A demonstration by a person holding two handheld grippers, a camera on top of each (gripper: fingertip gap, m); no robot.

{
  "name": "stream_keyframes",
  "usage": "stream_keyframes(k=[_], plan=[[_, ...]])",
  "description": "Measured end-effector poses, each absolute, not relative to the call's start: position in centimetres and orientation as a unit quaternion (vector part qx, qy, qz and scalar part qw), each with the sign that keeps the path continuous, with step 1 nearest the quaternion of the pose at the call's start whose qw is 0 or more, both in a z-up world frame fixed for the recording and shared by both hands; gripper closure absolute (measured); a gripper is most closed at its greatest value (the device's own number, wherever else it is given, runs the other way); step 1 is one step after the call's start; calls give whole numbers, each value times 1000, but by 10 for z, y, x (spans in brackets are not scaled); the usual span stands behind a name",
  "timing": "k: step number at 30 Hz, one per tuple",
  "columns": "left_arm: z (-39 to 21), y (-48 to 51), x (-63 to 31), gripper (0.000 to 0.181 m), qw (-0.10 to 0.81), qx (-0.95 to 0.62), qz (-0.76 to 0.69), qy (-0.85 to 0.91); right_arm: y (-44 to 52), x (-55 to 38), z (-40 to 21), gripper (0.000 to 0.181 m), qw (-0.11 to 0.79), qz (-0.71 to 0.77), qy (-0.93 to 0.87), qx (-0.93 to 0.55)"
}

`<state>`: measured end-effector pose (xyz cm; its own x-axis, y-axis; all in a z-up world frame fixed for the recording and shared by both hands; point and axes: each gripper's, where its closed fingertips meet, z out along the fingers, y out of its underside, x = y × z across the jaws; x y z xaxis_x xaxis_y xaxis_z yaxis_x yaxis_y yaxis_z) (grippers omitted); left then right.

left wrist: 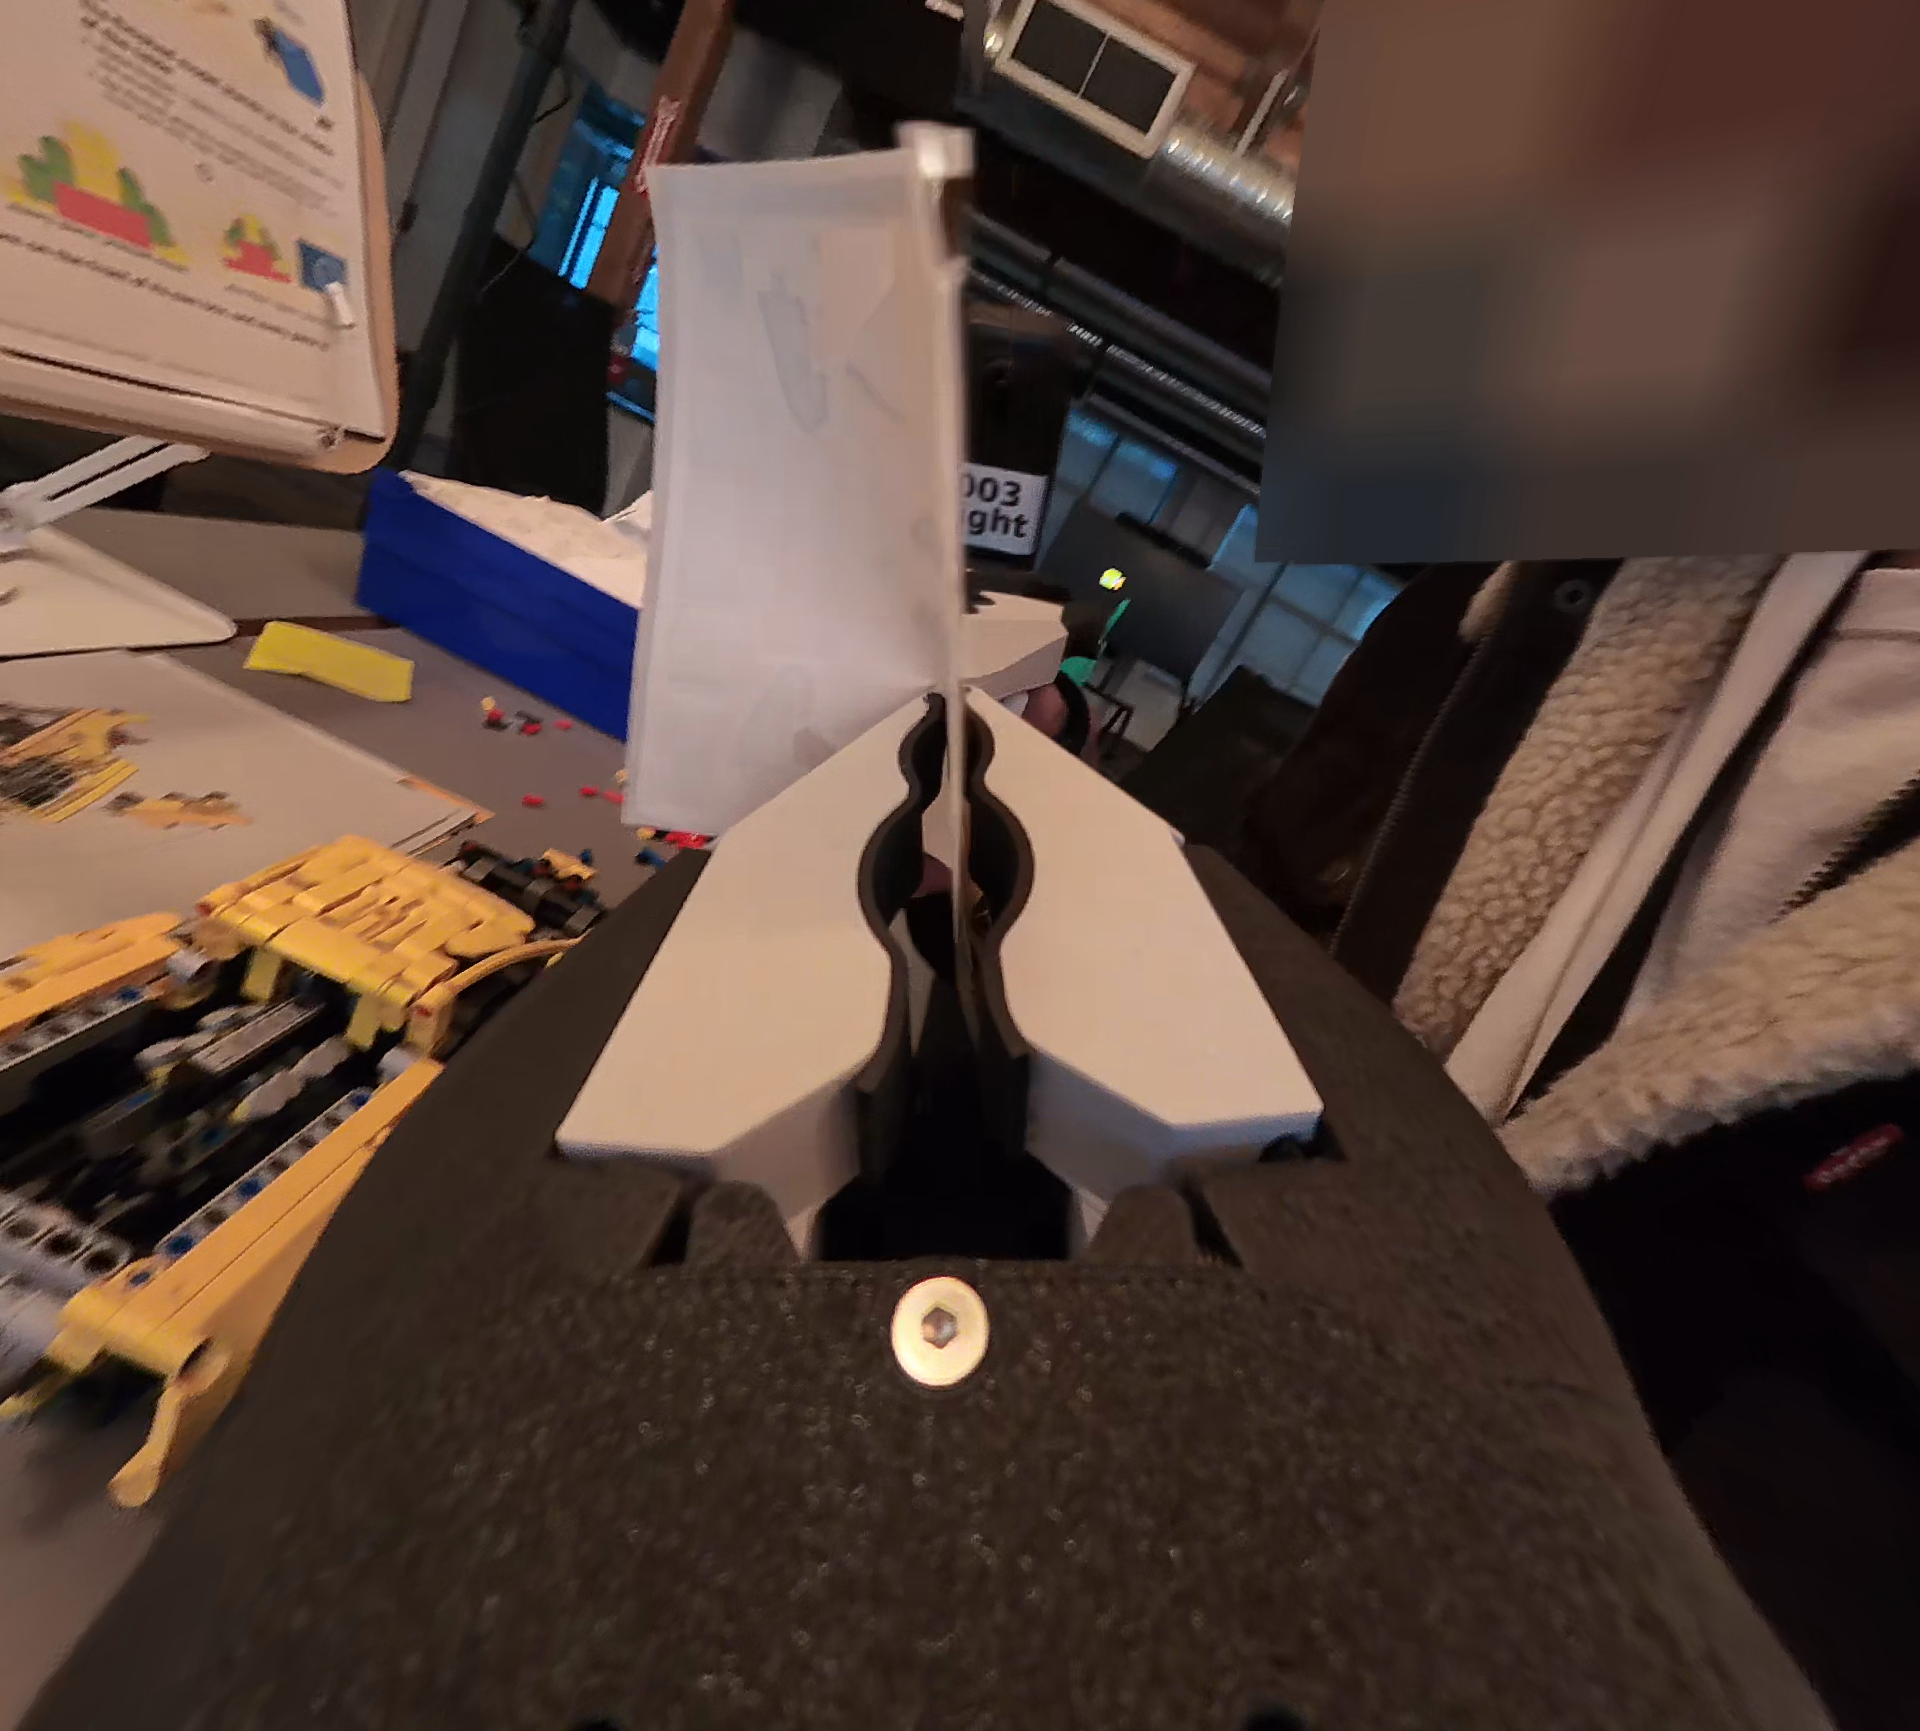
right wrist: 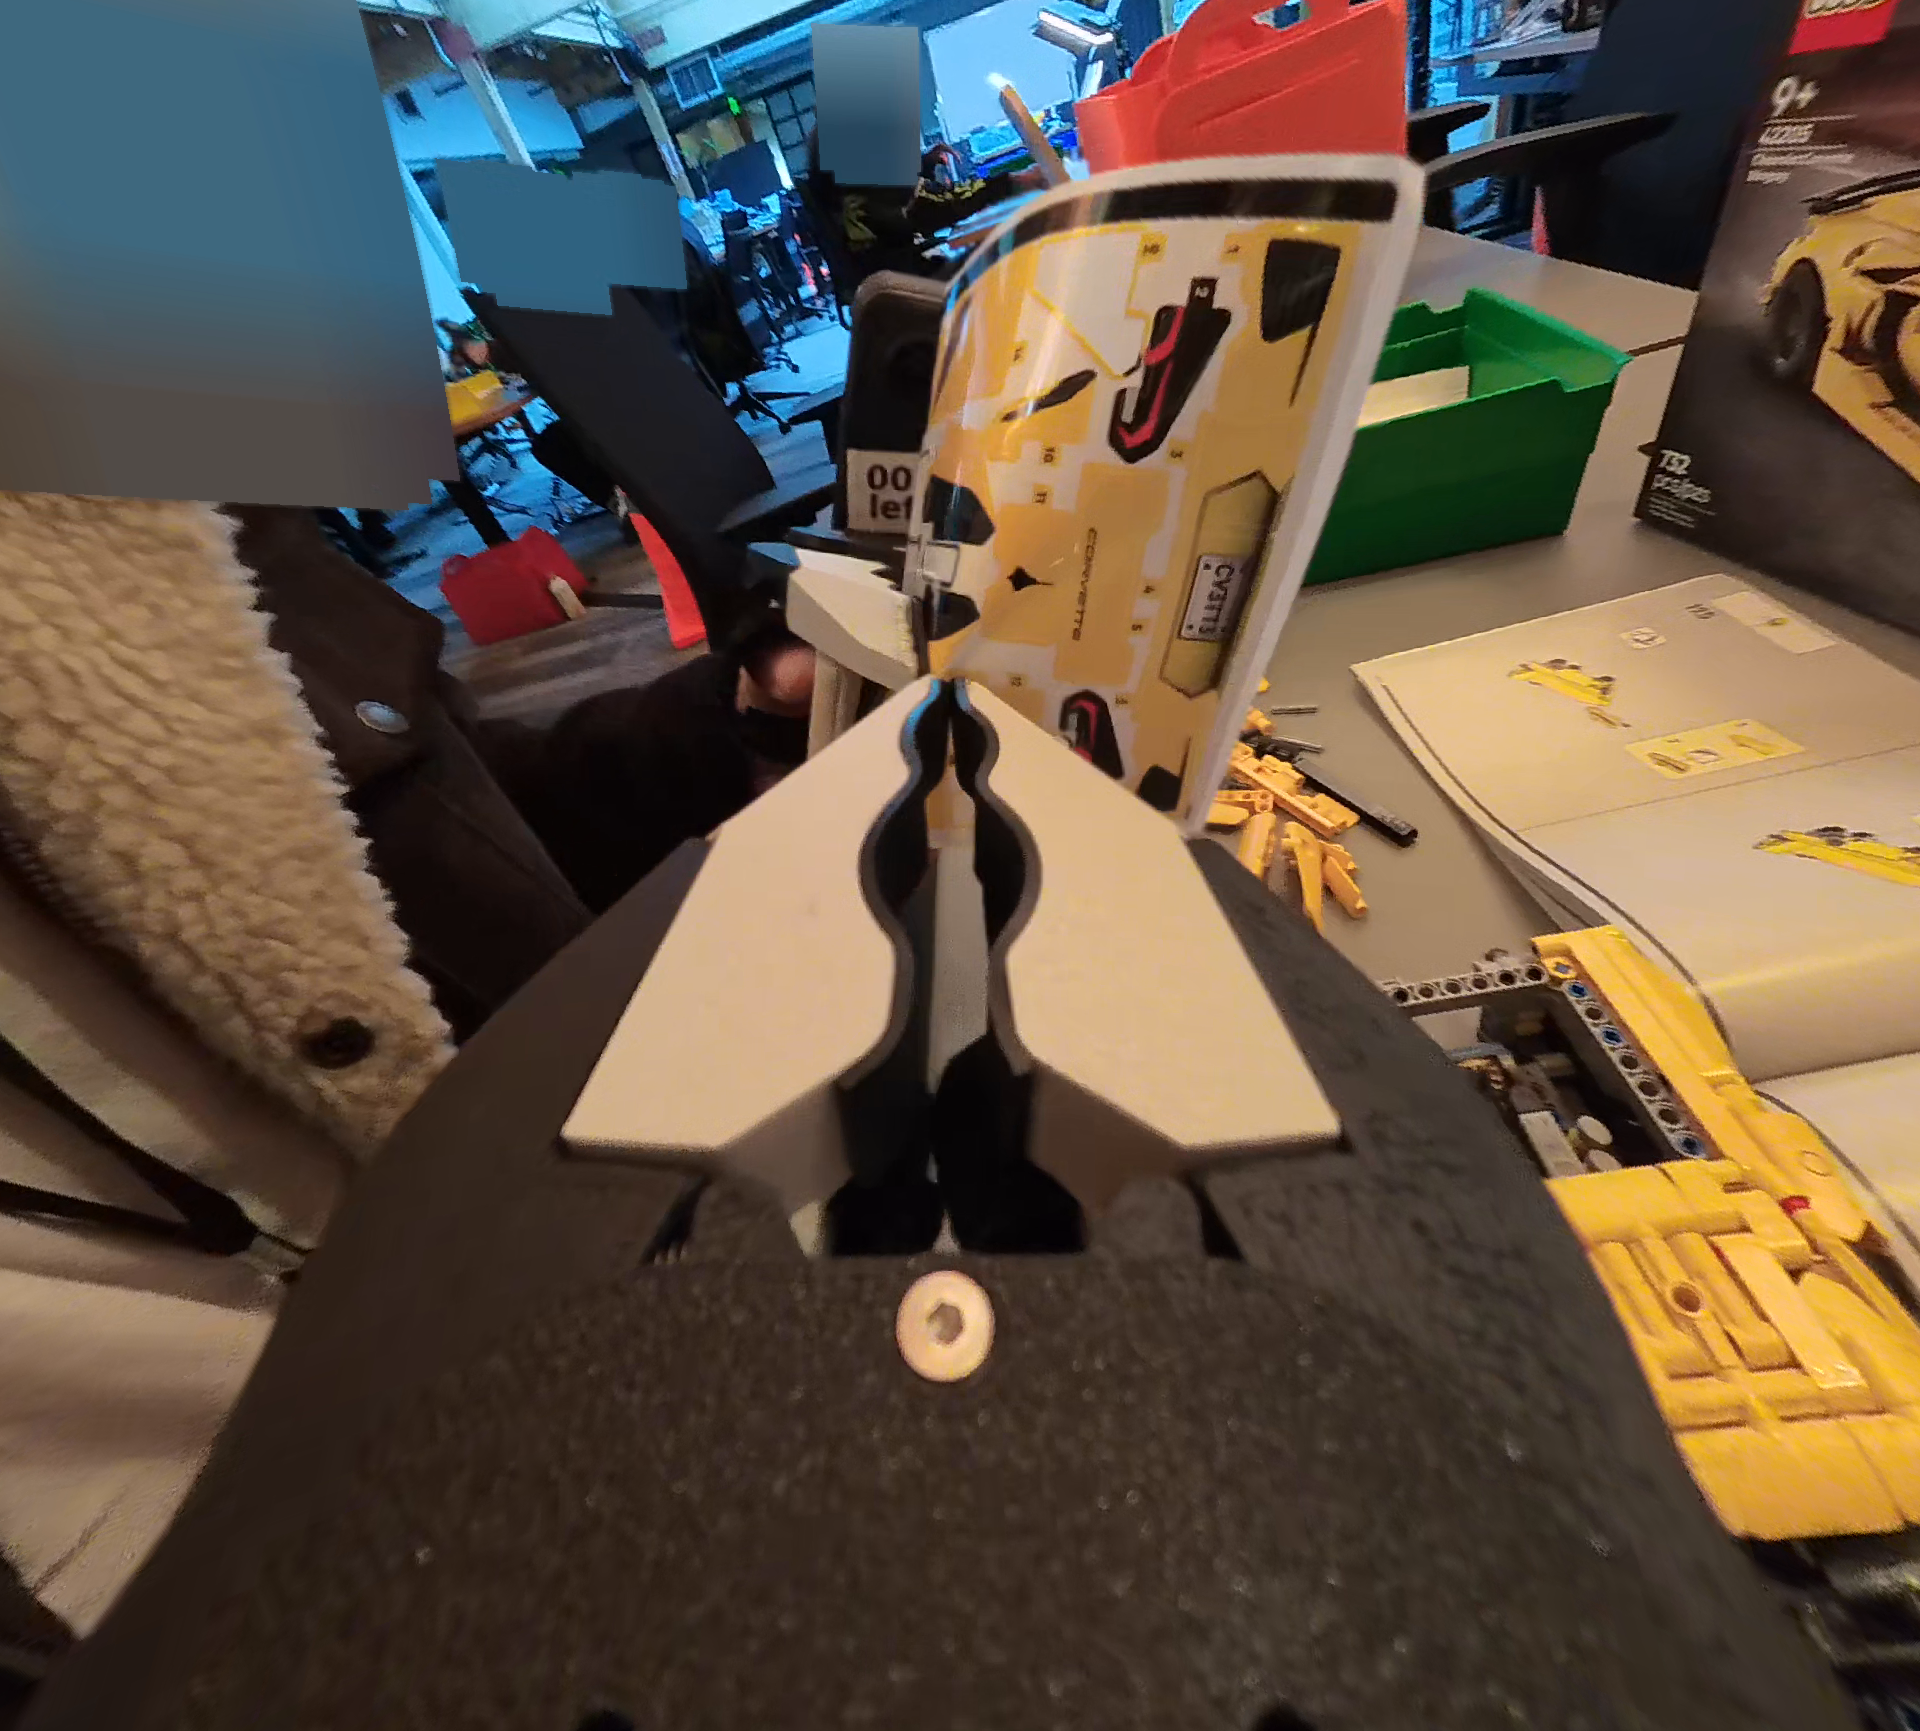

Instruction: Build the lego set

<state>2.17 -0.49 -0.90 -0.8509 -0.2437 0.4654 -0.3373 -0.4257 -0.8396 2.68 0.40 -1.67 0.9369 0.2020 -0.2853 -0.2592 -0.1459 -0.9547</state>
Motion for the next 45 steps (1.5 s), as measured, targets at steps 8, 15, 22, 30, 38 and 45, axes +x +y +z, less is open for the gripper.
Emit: stream_keyframes(k=[8,15,22,30,38,45], plan=[[-11,-2,22,181,21,279,798,-535,5,27,-18,181,653,163,14,-740],[-10,2,26,181,21,286,806,-518,2,33,-15,181,660,179,32,-729],[-12,9,31,181,17,305,811,-499,0,40,-15,181,662,180,47,-726],[-15,17,34,181,18,319,814,-485,-4,50,-14,181,664,153,54,-730],[-31,54,37,181,-4,388,805,-449,-6,53,-8,181,671,134,44,-728],[-63,177,-8,181,-119,559,746,-342,13,40,-28,181,677,17,-51,-734]])
